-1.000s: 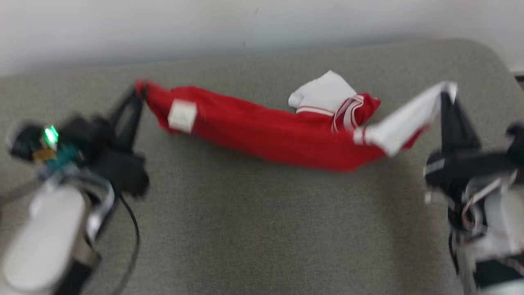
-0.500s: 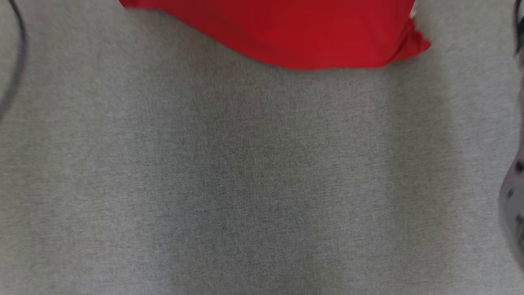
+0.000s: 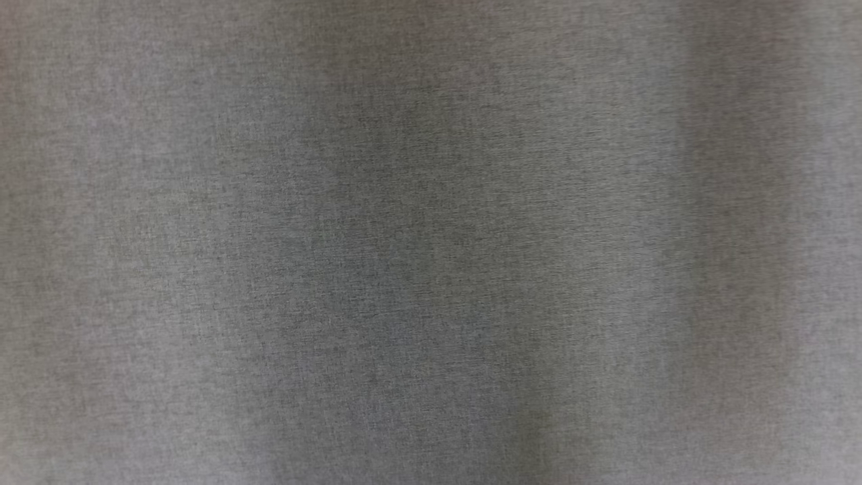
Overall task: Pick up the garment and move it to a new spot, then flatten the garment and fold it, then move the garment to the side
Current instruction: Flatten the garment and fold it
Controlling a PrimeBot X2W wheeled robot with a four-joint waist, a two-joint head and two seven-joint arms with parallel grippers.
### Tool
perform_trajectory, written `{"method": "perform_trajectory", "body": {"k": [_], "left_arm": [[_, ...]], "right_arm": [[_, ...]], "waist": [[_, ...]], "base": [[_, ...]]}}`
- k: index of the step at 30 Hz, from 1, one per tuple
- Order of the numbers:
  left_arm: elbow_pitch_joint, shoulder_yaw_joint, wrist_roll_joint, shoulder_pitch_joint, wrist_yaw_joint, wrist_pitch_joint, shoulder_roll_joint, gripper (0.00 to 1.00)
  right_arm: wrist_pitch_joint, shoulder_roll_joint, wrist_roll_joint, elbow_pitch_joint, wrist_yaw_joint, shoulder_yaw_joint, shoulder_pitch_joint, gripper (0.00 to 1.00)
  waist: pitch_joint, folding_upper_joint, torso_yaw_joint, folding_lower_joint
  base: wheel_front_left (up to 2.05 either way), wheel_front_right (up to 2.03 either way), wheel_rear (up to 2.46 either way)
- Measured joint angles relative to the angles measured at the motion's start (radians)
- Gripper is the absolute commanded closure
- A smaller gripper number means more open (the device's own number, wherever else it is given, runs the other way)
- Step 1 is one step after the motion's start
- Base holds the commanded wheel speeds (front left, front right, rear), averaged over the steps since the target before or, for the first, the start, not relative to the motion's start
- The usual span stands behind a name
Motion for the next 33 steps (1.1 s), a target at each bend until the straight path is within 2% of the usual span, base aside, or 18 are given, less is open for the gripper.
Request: {"method": "perform_trajectory", "body": {"k": [10,18,22,27,33], "left_arm": [[0.119,-0.07,-0.055,-0.143,0.0,-0.054,-0.028,1.0],[0.14,-0.136,-0.137,-0.111,0.0,-0.132,-0.025,1.0],[0.128,-0.155,-0.178,0.005,0.0,-0.187,-0.018,1.0],[0.077,-0.144,-0.215,0.212,0.004,-0.233,0.022,1.0],[-0.078,-0.096,-0.267,0.539,0.068,-0.246,0.062,1.0]], "right_arm": [[-0.06,0.03,-0.031,0.138,0.0,0.035,-0.176,1.0],[-0.102,0.002,0.011,0.164,0.0,0.096,-0.157,1.0],[-0.137,-0.016,0.059,0.146,0.0,0.142,-0.046,1.0],[-0.182,-0.038,0.158,0.064,0.0,0.192,0.163,1.0],[-0.203,-0.083,0.267,-0.106,0.0,0.229,0.515,1.0]], "waist": [[0.016,-0.0003,0.002,-0.0004],[0.047,-0.0002,0.004,-0.0003],[0.035,-0.0002,0.01,-0.0002],[-0.017,-0.0004,0.012,-0.0004],[-0.116,-0.0004,0.002,-0.0004]], "base": [[0.0,0.0,0.0],[0.0,0.0,0.0],[0.0,0.0,0.0],[0.0,0.0,0.0],[0.0,0.0,0.0]]}}
